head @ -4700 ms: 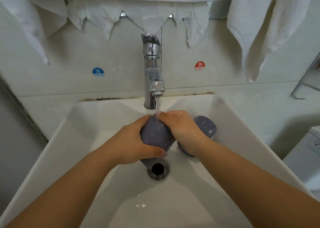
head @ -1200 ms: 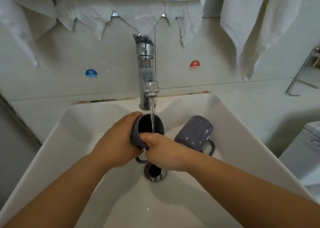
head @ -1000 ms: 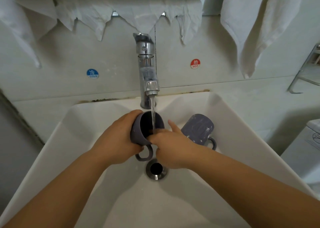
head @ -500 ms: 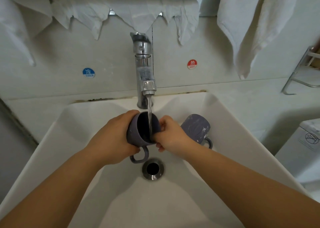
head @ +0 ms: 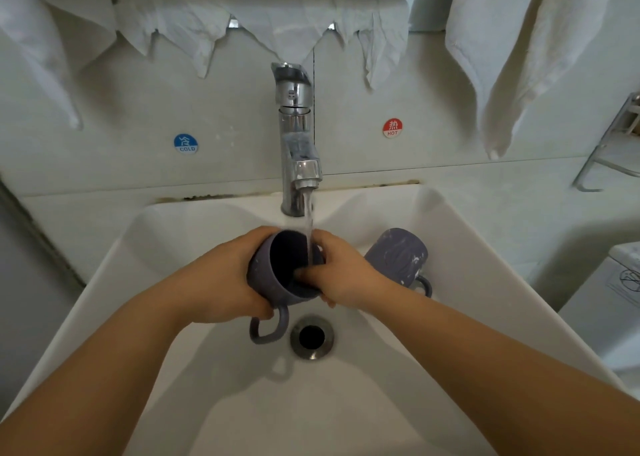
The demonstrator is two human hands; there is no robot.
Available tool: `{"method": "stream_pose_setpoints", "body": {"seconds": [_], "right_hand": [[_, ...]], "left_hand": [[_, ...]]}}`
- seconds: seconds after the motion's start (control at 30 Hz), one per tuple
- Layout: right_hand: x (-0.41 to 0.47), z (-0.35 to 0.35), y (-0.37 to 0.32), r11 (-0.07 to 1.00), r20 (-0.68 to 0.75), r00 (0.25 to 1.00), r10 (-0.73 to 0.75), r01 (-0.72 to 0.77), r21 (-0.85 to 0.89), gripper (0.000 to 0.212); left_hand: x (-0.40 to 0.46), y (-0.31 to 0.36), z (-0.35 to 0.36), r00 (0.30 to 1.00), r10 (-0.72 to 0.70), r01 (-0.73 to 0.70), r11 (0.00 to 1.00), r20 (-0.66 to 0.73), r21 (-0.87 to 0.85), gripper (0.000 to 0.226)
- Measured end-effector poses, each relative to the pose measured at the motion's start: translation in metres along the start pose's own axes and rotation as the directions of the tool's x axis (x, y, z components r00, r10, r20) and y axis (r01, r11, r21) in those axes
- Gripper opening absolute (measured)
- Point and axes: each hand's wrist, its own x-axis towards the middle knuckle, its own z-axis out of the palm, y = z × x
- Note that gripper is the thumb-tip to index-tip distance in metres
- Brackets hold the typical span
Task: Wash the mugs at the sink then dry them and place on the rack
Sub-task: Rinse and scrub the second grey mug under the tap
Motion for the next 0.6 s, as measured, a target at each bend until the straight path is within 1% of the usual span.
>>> {"method": "stream_pose_setpoints", "body": {"seconds": [0.03, 0.07, 0.1, 0.17, 0.2, 0.23, 0.27, 0.3, 0.33, 0.37, 0.43, 0.47, 0.5, 0.53, 0.6], "right_hand": [[0.0, 0.0, -0.001, 1.0, -0.031, 0.999, -0.007, 0.006, -0.029, 0.005], [0.0, 0.0, -0.003, 0.998, -0.062, 0.998, -0.015, 0.011, -0.068, 0.004], [0.0, -0.001, -0.004, 0.995, -0.077, 0.997, -0.018, 0.011, -0.097, 0.01], [0.0, -0.003, -0.004, 0.995, -0.075, 0.997, 0.012, -0.02, -0.102, 0.015], [-0.002, -0.004, -0.005, 0.995, -0.07, 0.997, 0.044, -0.05, -0.081, 0.015], [-0.003, -0.006, -0.006, 0.995, -0.068, 0.994, 0.091, -0.094, -0.04, 0.015], [-0.003, -0.008, -0.005, 0.99, -0.069, 0.988, 0.14, -0.139, 0.02, 0.017], [-0.004, -0.011, -0.005, 0.981, -0.071, 0.981, 0.182, -0.176, 0.084, 0.02], [-0.004, -0.012, -0.005, 0.969, -0.073, 0.973, 0.218, -0.206, 0.139, 0.023], [-0.004, -0.013, -0.004, 0.955, -0.073, 0.966, 0.248, -0.232, 0.185, 0.026], [-0.004, -0.012, -0.005, 0.933, -0.074, 0.955, 0.287, -0.262, 0.246, 0.028], [-0.004, -0.01, -0.006, 0.926, -0.075, 0.952, 0.296, -0.267, 0.268, 0.027], [-0.005, -0.009, -0.006, 0.918, -0.069, 0.95, 0.304, -0.273, 0.289, 0.026], [-0.006, -0.007, -0.006, 0.908, -0.055, 0.95, 0.308, -0.276, 0.314, 0.024], [-0.008, -0.006, -0.005, 0.891, 0.002, 0.954, 0.3, -0.282, 0.355, 0.018]], "left_hand": [[-0.001, 0.0, -0.001, 0.999, -0.008, 0.009, 0.999, 0.035, -0.033, 0.086], [-0.001, 0.001, -0.001, 0.998, -0.011, 0.015, 0.998, 0.065, -0.06, 0.086], [-0.002, 0.0, -0.002, 0.996, -0.015, 0.022, 0.997, 0.084, -0.076, 0.086], [-0.001, 0.002, -0.002, 0.996, -0.041, 0.048, 0.995, 0.083, -0.087, 0.087], [-0.001, 0.002, -0.003, 0.995, -0.086, 0.09, 0.992, 0.051, -0.086, 0.087], [0.0, 0.003, -0.006, 0.986, -0.165, 0.165, 0.982, -0.002, -0.089, 0.084], [-0.001, 0.003, -0.009, 0.963, -0.26, 0.252, 0.962, -0.069, -0.101, 0.076], [-0.002, 0.002, -0.013, 0.94, -0.31, 0.295, 0.949, -0.145, -0.113, 0.059], [-0.003, 0.004, -0.017, 0.928, -0.311, 0.291, 0.949, -0.205, -0.121, 0.04], [-0.004, 0.006, -0.02, 0.933, -0.288, 0.265, 0.955, -0.214, -0.133, 0.031], [-0.007, 0.012, -0.02, 0.972, -0.207, 0.188, 0.97, -0.115, -0.156, 0.043], [-0.009, 0.015, -0.018, 0.983, -0.171, 0.162, 0.977, -0.058, -0.139, 0.044], [-0.01, 0.018, -0.015, 0.989, -0.145, 0.141, 0.984, -0.029, -0.106, 0.041], [-0.009, 0.016, -0.012, 0.991, -0.133, 0.131, 0.989, -0.023, -0.066, 0.036], [-0.007, 0.015, -0.012, 0.989, -0.13, 0.128, 0.991, -0.076, -0.027, 0.037]]}}
